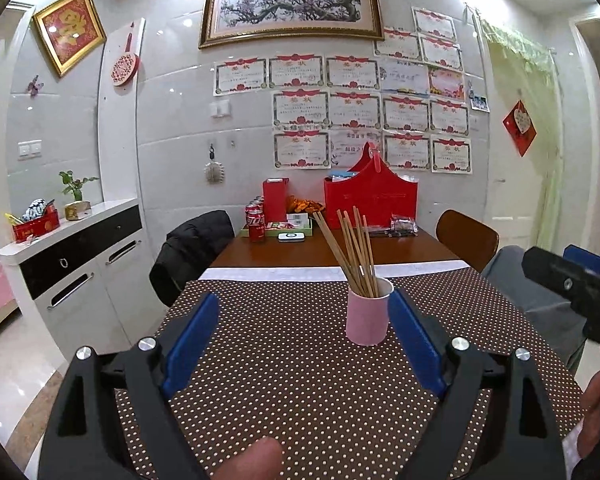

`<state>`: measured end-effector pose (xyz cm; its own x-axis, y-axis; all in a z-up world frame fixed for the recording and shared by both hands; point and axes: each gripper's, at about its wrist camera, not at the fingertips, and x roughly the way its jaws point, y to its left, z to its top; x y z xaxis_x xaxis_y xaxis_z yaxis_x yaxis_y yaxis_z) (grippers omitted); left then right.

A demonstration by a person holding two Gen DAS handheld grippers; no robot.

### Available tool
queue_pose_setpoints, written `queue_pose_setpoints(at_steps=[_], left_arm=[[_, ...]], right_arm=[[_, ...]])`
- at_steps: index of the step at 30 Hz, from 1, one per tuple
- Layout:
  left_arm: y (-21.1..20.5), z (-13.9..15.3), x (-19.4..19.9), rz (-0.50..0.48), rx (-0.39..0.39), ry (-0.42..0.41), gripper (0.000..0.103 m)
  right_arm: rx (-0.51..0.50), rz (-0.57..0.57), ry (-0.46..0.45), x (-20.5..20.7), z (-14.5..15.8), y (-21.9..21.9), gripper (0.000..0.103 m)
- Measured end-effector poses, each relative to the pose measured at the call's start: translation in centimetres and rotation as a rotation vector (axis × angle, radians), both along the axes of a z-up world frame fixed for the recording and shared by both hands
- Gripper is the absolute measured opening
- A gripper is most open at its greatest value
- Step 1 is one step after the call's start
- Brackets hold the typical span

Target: Organize utensils

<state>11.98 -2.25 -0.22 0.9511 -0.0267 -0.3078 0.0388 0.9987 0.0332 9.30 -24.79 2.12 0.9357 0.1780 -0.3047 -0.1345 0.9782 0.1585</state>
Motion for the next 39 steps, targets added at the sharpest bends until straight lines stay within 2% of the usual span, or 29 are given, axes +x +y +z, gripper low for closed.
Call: queue_pose_setpoints(at_steps=[5, 16, 39], left_arm=[[1.0, 1.1, -1.7, 0.022, -0.022, -0.017, 0.085], [2.2, 2.6, -4.1, 0.048, -0.03, -0.06, 0.085], [1.8, 2.7, -4.6, 0.009, -0.027, -0.065, 0.085]], right_arm=[[-0.031, -0.019, -0.02, -2.2, 0.3, 1.1, 0.097], [-0.066, -0.019, -0.041, -3.5, 0.9, 2.8, 0.097], [-0.064, -0.039, -0.047, -3.8, 1.0, 2.5, 0.097]])
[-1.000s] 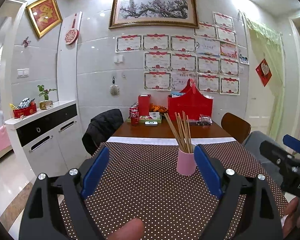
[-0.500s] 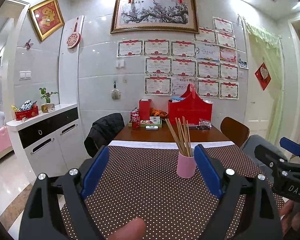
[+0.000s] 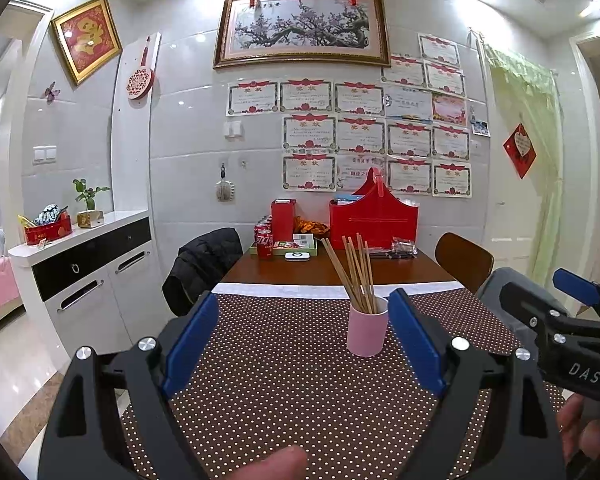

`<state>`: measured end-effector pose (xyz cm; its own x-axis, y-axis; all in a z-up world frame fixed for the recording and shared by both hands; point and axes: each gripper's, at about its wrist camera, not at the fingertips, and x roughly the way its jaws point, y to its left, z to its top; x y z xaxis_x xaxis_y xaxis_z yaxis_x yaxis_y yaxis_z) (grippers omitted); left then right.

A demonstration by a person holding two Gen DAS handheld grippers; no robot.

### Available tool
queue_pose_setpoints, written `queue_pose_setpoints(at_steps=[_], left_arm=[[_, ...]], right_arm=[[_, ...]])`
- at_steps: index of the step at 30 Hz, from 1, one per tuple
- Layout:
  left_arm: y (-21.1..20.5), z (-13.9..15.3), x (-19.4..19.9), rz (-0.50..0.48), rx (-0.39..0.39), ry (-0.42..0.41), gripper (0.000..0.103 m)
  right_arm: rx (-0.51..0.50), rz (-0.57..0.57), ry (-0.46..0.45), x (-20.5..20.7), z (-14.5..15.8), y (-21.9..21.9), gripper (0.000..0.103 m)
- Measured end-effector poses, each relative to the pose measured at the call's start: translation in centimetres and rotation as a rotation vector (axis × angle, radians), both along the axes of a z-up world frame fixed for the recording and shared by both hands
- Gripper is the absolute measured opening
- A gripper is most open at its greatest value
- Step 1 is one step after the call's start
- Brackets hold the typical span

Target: Organize utensils

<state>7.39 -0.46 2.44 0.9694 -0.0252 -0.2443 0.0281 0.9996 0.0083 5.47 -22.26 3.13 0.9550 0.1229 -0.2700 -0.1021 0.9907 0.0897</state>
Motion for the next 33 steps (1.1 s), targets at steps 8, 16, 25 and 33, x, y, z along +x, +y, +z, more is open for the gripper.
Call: queue_pose_setpoints(at_steps=[8, 16, 25, 33], left_arm=[[0.01, 0.0, -0.01, -0.001, 0.002, -0.001, 0.085], [0.03, 0.15, -0.1, -0.003, -0.001, -0.001, 0.085], [-0.2, 0.27, -0.13, -0.012, -0.008, -0.006, 0.085], [-0.44, -0.07, 0.15, 0.003, 0.0, 0.01, 0.085]], right_arm=[[0.002, -0.001, 0.002, 0.06, 0.04, -0.01, 0.097], [0.0, -0.003, 0.003, 0.16, 0.19, -0.07, 0.097], [0.004, 0.0, 0.009, 0.39, 0.25, -0.19, 0.097], [0.005, 0.0, 0.01, 0.39, 0.18, -0.14, 0.097]])
